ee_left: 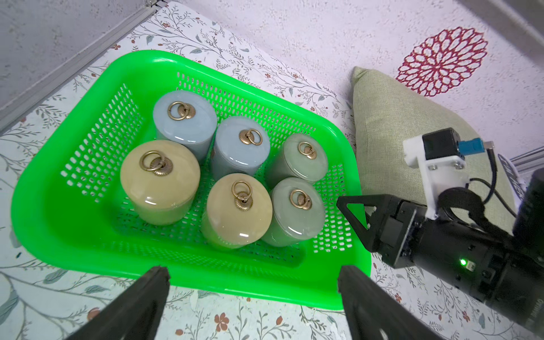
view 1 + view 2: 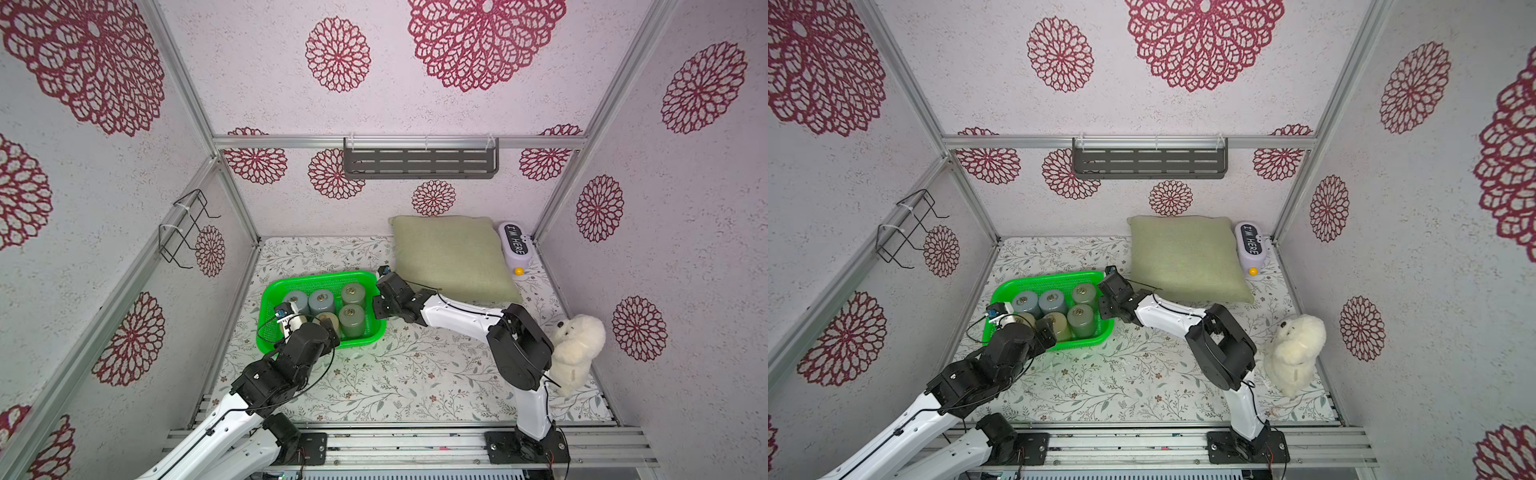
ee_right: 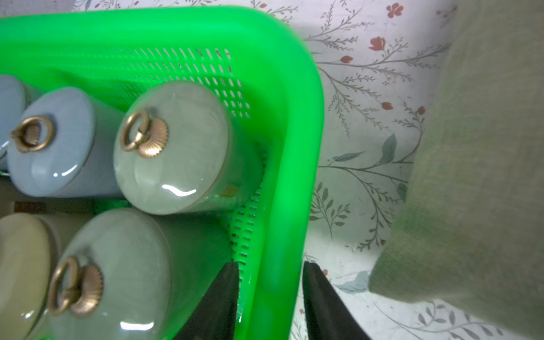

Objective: Take the tea canister out of the basket
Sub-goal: Move the basket to the center of the board.

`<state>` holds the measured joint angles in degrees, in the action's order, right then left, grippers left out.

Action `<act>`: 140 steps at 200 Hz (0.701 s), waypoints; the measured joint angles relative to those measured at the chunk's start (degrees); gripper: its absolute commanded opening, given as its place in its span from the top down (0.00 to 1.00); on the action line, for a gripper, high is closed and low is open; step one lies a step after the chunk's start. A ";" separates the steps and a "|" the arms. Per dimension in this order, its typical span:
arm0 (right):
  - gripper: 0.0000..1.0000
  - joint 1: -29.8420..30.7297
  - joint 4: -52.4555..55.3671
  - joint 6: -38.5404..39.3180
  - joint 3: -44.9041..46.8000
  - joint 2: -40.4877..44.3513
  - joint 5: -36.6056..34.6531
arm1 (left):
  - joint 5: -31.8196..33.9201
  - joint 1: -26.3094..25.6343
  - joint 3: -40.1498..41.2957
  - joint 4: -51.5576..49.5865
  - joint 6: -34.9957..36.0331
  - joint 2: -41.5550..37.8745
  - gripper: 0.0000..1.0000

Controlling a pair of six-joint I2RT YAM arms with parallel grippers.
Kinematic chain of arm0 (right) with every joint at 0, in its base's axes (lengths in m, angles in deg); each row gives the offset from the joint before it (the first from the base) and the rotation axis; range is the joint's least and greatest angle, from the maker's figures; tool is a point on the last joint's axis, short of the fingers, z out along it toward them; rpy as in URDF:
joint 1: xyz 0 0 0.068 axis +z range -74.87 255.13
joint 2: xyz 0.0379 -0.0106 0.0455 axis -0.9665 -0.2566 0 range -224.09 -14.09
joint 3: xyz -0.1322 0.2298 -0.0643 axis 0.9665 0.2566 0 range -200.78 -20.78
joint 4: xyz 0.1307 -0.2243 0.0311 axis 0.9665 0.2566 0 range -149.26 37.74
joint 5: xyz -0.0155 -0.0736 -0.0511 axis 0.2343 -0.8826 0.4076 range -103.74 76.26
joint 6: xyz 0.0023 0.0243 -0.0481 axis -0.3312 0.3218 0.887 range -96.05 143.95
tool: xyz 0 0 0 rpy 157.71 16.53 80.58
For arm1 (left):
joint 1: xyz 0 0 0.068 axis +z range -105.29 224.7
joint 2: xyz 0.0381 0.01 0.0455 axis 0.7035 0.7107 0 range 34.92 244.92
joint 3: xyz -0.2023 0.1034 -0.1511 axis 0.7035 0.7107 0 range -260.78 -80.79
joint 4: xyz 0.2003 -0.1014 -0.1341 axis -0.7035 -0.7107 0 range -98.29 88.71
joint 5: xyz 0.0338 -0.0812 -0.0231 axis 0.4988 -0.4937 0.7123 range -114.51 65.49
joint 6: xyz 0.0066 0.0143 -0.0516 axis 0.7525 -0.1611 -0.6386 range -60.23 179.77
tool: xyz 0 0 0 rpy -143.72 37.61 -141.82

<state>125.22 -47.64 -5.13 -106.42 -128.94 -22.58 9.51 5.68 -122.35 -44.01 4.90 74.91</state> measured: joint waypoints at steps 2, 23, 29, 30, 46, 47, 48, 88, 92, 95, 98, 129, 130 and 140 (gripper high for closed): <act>0.69 0.00 0.15 -0.39 -0.11 -0.15 -0.26 | -0.02 0.07 0.09 0.00 0.04 -0.17 0.03; 0.81 0.28 0.55 -2.99 -0.37 -0.46 -1.57 | -0.04 0.35 1.01 0.02 0.42 -1.68 0.03; 0.82 0.39 0.24 -4.63 -0.37 -0.46 -2.27 | -0.04 0.39 1.31 0.02 0.46 -2.03 0.03; 0.82 0.42 0.17 -4.70 -0.37 -0.46 -2.34 | -0.04 0.39 1.36 -0.02 0.46 -2.10 0.03; 0.85 0.44 -0.55 -6.54 0.20 -0.42 -2.99 | -0.04 0.55 2.21 0.07 0.68 -3.08 0.03; 0.85 0.44 -0.59 -6.54 0.26 -0.42 -2.97 | -0.04 0.57 2.23 0.07 0.68 -3.10 0.02; 0.85 0.44 -0.68 -6.60 0.35 -0.39 -2.97 | -0.04 0.59 2.32 0.04 0.70 -3.19 0.02; 0.93 1.36 -6.84 -11.41 9.35 4.79 -3.43 | -0.07 0.85 3.15 0.31 1.33 -4.11 0.03; 0.93 1.51 -7.43 -12.17 10.73 5.75 -3.45 | -0.07 0.85 3.15 0.37 1.38 -4.20 0.03; 0.93 1.62 -7.76 -12.61 11.67 6.38 -3.45 | -0.07 0.87 3.15 0.44 1.44 -4.31 0.03; 0.93 1.70 -8.02 -13.09 12.63 7.08 -3.50 | -0.07 0.87 3.15 0.46 1.49 -4.39 0.03; 0.93 2.47 -9.22 -16.72 21.79 14.29 -4.39 | -0.11 0.94 3.17 0.61 1.77 -4.70 0.03; 0.93 2.49 -9.20 -16.81 21.97 14.47 -4.42 | -0.13 0.94 3.17 0.61 1.77 -4.70 0.03; 0.93 2.71 -9.42 -17.70 24.72 16.81 -4.61 | -0.13 0.96 3.17 0.68 1.79 -4.70 0.02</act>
<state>127.93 -57.06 -22.83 -81.70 -112.13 -27.19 9.38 6.64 -119.18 -43.33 6.69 70.21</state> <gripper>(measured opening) 0.212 0.975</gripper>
